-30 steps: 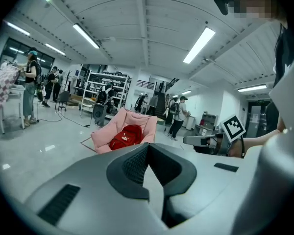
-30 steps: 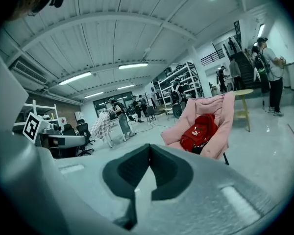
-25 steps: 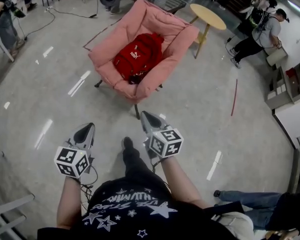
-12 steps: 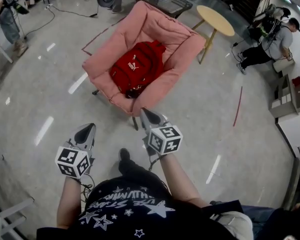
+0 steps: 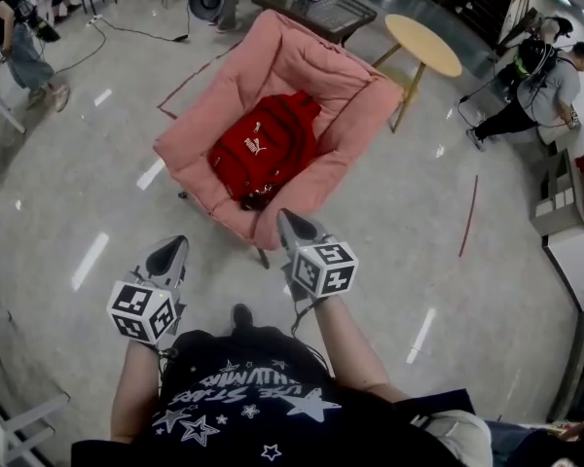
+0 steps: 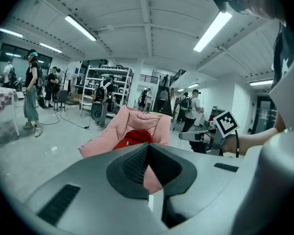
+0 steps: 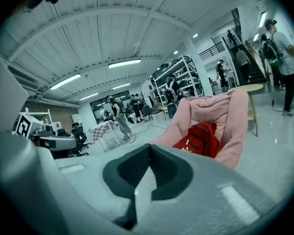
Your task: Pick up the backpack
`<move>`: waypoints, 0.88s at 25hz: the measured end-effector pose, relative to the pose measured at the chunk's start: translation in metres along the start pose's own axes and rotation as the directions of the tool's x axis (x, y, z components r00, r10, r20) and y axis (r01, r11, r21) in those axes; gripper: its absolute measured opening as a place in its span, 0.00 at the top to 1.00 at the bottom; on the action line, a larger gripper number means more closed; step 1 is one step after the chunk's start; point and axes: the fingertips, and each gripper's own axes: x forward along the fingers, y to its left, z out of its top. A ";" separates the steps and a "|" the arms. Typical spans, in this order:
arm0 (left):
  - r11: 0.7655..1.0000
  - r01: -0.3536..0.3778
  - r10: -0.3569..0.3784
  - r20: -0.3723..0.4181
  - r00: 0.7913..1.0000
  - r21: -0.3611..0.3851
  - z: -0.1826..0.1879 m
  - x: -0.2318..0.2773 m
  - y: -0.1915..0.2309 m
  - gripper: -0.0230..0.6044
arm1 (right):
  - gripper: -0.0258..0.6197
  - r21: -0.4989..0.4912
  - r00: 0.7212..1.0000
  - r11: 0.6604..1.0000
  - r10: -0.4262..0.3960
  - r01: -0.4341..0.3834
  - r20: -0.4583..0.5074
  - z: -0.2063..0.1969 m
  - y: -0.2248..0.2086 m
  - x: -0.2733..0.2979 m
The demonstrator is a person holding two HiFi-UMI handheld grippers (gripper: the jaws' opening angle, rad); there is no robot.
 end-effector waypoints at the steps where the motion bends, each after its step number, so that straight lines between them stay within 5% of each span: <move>1: 1.000 0.004 -0.004 -0.004 1.000 0.000 0.001 0.004 0.000 0.95 | 0.96 0.004 1.000 1.000 -0.001 0.001 0.000 0.001 -0.003 0.001; 13: 0.991 0.128 -0.127 -0.049 0.991 0.029 0.025 0.065 0.022 0.95 | 0.96 0.048 0.989 0.988 -0.149 0.150 -0.012 0.007 -0.042 0.010; 22: 0.942 0.330 -0.323 -0.107 0.940 0.054 0.053 0.136 0.093 0.95 | 0.96 0.108 0.938 0.933 -0.346 0.342 0.012 0.022 -0.058 0.064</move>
